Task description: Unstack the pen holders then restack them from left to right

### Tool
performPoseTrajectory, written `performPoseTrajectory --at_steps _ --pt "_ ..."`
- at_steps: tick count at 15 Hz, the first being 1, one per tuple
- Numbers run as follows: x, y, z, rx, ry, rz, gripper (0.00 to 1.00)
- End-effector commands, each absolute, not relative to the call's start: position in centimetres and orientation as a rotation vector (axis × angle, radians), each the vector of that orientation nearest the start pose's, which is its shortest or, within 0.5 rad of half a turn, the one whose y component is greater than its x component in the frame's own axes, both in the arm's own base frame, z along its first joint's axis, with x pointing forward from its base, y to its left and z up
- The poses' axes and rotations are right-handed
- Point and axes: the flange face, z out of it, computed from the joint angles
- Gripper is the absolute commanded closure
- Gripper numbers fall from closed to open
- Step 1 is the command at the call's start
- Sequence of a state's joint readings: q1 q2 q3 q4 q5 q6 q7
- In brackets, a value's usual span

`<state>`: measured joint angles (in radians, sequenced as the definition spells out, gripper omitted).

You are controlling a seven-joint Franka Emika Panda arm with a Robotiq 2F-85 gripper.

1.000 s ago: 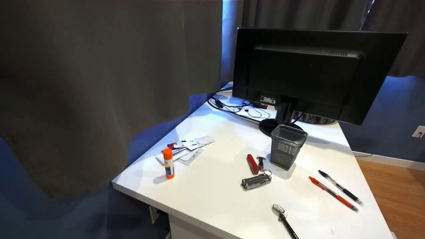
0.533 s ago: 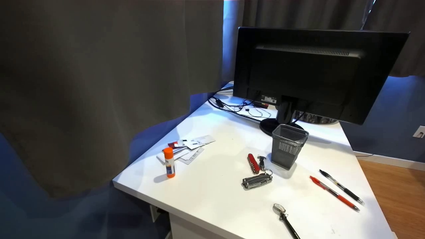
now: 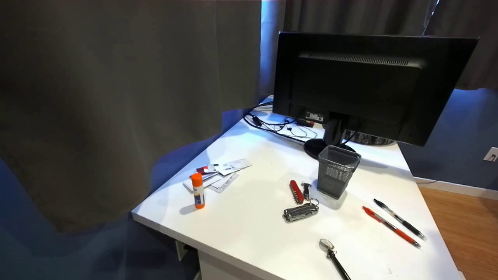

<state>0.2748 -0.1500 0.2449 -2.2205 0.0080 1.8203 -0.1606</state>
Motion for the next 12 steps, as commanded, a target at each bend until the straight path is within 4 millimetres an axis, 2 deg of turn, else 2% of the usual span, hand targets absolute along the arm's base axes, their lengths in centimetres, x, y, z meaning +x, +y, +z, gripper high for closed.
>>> performPoseTrajectory --at_steps 1,4,7,9,12 --pt "42.3 26.6 41.6 -2.915 -1.127 0.129 0.0" --pt "43.9 30.2 40.6 -2.809 -1.21 -0.098 0.0" --pt "44.6 33.7 38.7 -2.662 -1.331 -0.233 0.0" --pt "44.8 36.2 37.1 -2.552 -1.42 -0.259 0.0" --pt "45.4 39.0 34.6 -2.511 -1.447 -0.216 0.0"
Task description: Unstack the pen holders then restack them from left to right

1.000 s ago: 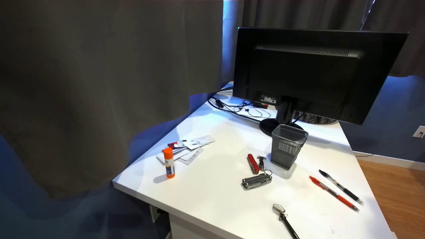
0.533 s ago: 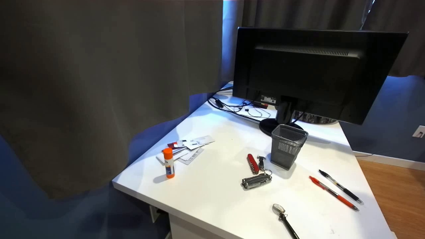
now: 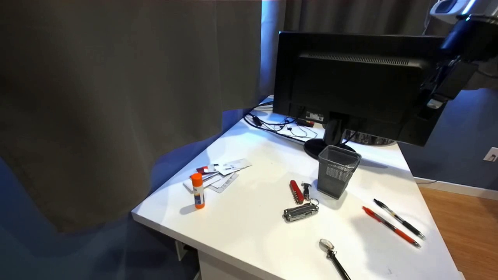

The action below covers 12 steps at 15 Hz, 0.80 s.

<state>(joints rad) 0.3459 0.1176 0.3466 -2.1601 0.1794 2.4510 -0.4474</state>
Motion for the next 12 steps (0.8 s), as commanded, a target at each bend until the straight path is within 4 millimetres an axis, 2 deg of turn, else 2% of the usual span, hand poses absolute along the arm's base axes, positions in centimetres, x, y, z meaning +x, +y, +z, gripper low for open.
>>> performPoseTrajectory --at_steps 1,5,12 --pt "45.7 39.8 33.9 -2.498 -1.458 -0.208 0.0" --pt "47.6 42.2 31.7 -2.428 -1.5 -0.178 0.0" --pt "51.8 42.8 28.4 -2.451 -1.581 -0.21 0.0"
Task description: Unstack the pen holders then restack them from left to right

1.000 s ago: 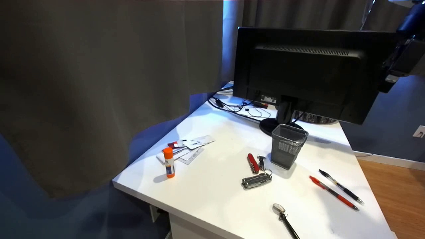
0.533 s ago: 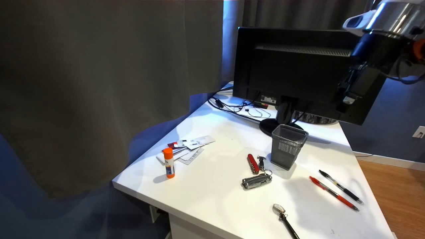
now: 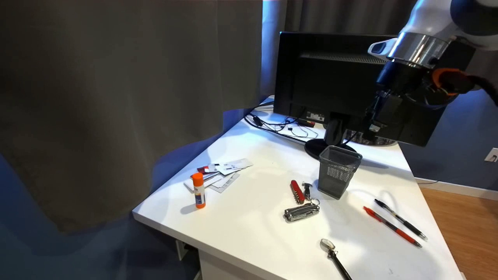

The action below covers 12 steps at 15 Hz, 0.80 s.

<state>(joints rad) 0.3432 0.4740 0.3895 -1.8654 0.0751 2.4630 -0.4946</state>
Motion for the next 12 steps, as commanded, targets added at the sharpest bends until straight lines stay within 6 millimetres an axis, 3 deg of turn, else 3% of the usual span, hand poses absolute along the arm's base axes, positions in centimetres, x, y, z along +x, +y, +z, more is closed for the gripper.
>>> performPoseTrajectory --at_steps 1,12 --pt "52.2 42.8 28.1 -2.46 -1.588 -0.214 0.0" --pt "54.7 42.7 24.1 -2.467 -1.6 -0.203 0.0"
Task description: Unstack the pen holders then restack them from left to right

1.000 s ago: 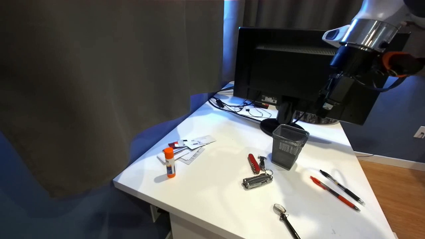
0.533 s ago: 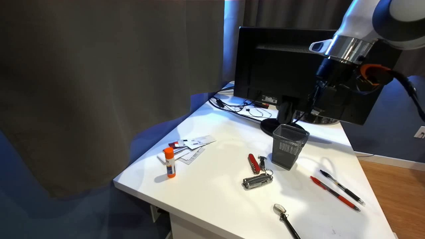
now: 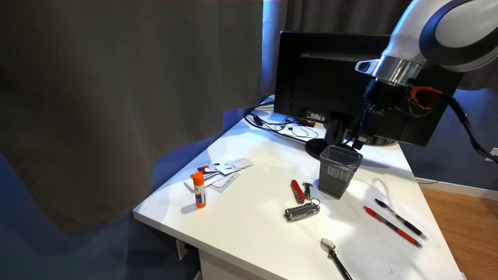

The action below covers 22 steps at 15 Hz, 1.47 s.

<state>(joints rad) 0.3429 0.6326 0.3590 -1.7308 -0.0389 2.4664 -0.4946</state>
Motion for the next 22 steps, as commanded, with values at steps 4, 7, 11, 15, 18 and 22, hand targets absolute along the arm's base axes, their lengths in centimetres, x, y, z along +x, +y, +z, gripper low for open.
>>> performPoseTrajectory --at_steps 4,7,11,15,18,22 --pt "55.2 42.6 23.1 -2.488 -1.6 -0.207 0.0" --pt "55.3 42.7 22.2 -2.509 -1.593 -0.214 0.0" --pt "55.7 42.6 21.5 -2.528 -1.569 -0.231 0.11" --pt "55.8 42.6 21.2 -2.523 -1.569 -0.229 0.46" --pt "55.8 42.6 21.0 -2.522 -1.573 -0.226 0.66" --pt "56.1 42.6 21.1 -2.526 -1.566 -0.228 0.93"
